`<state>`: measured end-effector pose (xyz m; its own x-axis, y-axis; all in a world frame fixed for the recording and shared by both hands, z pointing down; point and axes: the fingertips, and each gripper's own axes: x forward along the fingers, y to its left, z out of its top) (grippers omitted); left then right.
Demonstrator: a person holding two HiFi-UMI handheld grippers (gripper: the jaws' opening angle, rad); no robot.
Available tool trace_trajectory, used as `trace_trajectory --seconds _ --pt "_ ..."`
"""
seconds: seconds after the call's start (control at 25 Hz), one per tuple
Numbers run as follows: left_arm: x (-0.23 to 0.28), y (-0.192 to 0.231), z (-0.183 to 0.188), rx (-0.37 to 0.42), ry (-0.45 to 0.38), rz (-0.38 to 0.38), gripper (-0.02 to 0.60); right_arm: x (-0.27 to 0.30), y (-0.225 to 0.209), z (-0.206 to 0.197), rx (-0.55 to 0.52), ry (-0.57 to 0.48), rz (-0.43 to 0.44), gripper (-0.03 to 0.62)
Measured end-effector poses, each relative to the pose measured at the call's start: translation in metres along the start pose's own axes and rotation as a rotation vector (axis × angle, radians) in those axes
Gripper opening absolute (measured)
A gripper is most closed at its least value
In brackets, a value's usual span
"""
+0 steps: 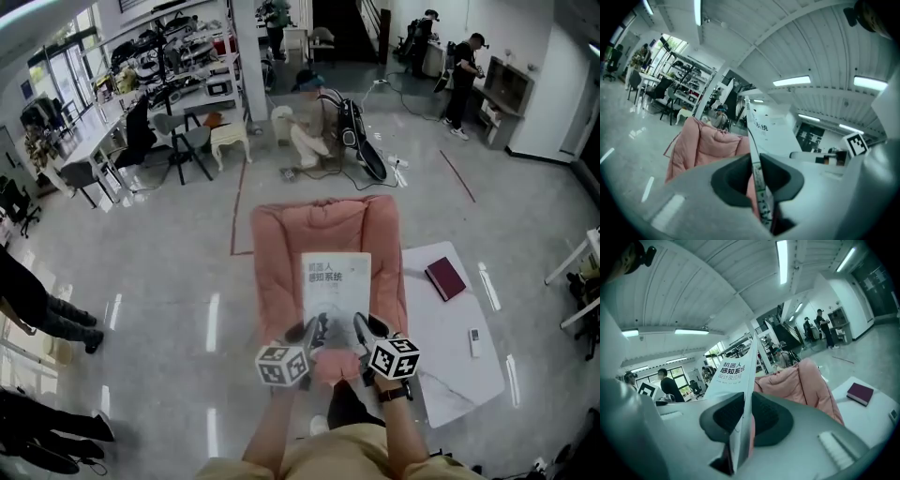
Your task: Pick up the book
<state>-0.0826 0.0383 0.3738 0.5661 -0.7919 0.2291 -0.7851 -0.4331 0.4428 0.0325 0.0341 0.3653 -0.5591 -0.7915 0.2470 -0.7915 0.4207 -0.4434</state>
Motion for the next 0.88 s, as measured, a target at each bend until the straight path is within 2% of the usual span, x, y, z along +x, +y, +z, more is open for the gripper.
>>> trace_trajectory --seconds 0.16,0.36,0.6,0.68,0.8,0.88 --pt "-0.015 -0.017 0.011 0.11 -0.089 -0.007 0.052 -0.018 0.015 0.012 -0.105 -0.098 0.005 0.057" --pt "-0.055 -0.035 0.055 0.229 -0.171 -0.007 0.054 -0.038 0.063 0.04 -0.173 -0.199 -0.01 0.057" --pt "-0.06 -0.06 0.039 0.368 -0.297 -0.009 0.057 -0.065 0.056 0.031 -0.287 -0.329 -0.06 0.06" --pt "-0.062 -0.069 0.057 0.407 -0.338 0.004 0.057 -0.068 0.063 0.05 -0.316 -0.36 -0.07 0.06" --pt "-0.073 -0.083 0.109 0.449 -0.369 0.021 0.057 -0.069 0.088 0.096 -0.333 -0.386 -0.085 0.063" --pt "-0.076 -0.084 0.114 0.481 -0.388 0.035 0.055 -0.069 0.092 0.097 -0.355 -0.394 -0.097 0.065"
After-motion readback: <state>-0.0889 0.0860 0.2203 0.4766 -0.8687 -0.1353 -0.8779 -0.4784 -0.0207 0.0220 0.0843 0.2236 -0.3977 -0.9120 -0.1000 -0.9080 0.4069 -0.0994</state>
